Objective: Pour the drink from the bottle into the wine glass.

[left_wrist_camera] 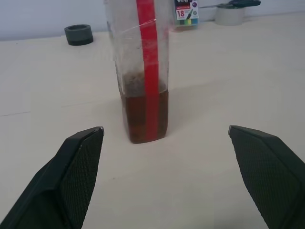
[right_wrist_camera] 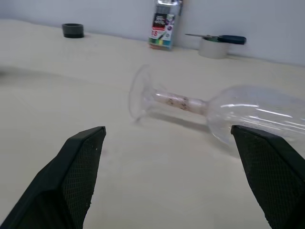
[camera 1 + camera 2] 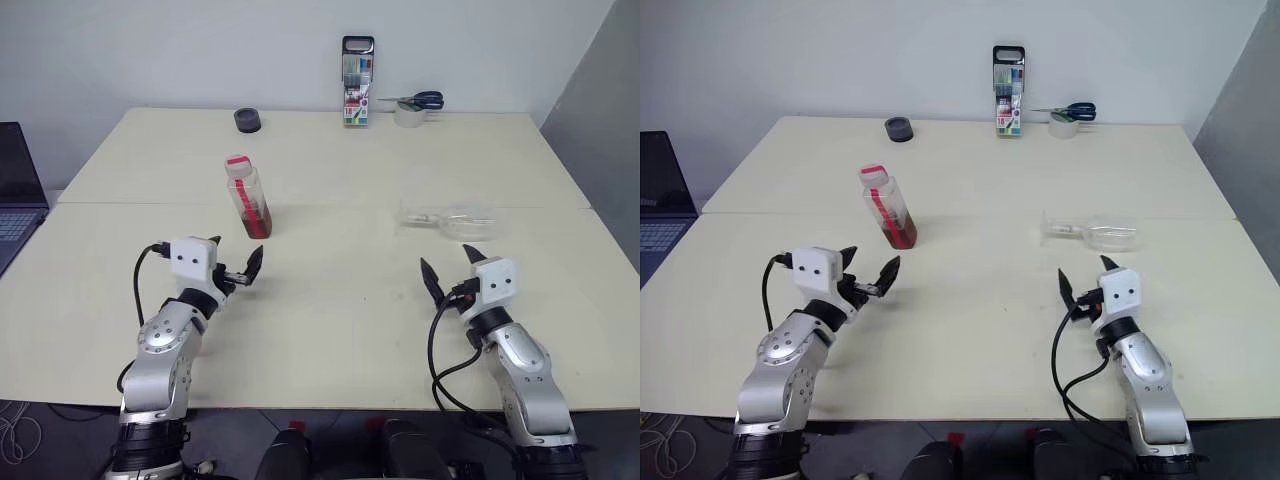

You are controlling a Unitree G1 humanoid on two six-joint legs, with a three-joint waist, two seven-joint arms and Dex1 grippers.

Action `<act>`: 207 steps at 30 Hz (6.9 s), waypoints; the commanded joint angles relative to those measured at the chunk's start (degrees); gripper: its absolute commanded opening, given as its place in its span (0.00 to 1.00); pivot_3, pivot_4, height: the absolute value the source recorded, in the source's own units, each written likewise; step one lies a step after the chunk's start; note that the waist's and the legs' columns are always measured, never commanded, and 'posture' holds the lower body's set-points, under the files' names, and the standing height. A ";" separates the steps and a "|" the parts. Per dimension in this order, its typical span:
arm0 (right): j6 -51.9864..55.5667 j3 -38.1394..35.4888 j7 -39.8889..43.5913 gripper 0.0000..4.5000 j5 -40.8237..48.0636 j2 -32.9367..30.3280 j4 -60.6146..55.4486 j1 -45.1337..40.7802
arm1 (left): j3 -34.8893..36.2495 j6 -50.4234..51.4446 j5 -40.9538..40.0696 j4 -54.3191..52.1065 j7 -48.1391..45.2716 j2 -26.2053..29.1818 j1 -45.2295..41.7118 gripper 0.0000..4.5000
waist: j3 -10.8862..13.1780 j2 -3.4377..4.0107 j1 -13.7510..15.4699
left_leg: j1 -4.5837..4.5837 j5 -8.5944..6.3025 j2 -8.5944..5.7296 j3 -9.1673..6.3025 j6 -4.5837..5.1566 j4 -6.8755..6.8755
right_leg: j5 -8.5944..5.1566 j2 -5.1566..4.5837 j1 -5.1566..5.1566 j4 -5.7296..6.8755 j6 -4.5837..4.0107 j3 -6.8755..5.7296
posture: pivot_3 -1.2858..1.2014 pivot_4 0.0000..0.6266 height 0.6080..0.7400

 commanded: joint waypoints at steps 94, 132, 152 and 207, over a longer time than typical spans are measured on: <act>26.69 2.71 16.56 1.00 21.97 -11.14 -14.55 -21.08 | -2.04 -9.10 4.30 27.30 2.04 -3.86 -29.47 0.39 | 0.05 -0.11 0.06 | -0.37 0.12 -0.08 -0.10 -0.23 0.13 | 0.02 -0.06 -0.22 -0.05 0.02 -0.11 | 0.52 0.24 1.00; 40.62 7.28 -5.02 0.63 16.14 -3.10 -17.83 -27.63 | -18.07 -12.01 -3.32 29.00 -51.64 -2.16 -34.77 0.38 | 0.08 -0.08 -0.34 | -0.85 0.11 -0.09 -0.17 -0.18 0.21 | 0.02 -0.02 -0.64 0.01 0.01 -0.16 | 0.52 0.24 1.00; 25.46 5.83 36.75 0.42 21.31 -18.69 7.20 -39.86 | -19.55 -12.80 -3.05 28.09 -56.53 -0.71 -34.21 0.38 | 0.10 -0.06 -1.20 | -0.83 0.02 -0.07 -0.16 0.02 0.25 | 0.04 0.00 -0.61 0.01 0.01 -0.18 | 0.52 0.24 1.00; 24.32 9.76 35.39 0.41 17.02 -16.93 1.31 -35.69 | -16.11 -16.03 -2.41 37.54 -54.96 -2.74 -39.03 0.38 | 0.11 -0.04 -1.49 | -0.98 0.03 -0.08 -0.03 0.05 0.38 | 0.03 0.05 -1.12 0.73 -0.01 -0.04 | 0.52 0.24 1.00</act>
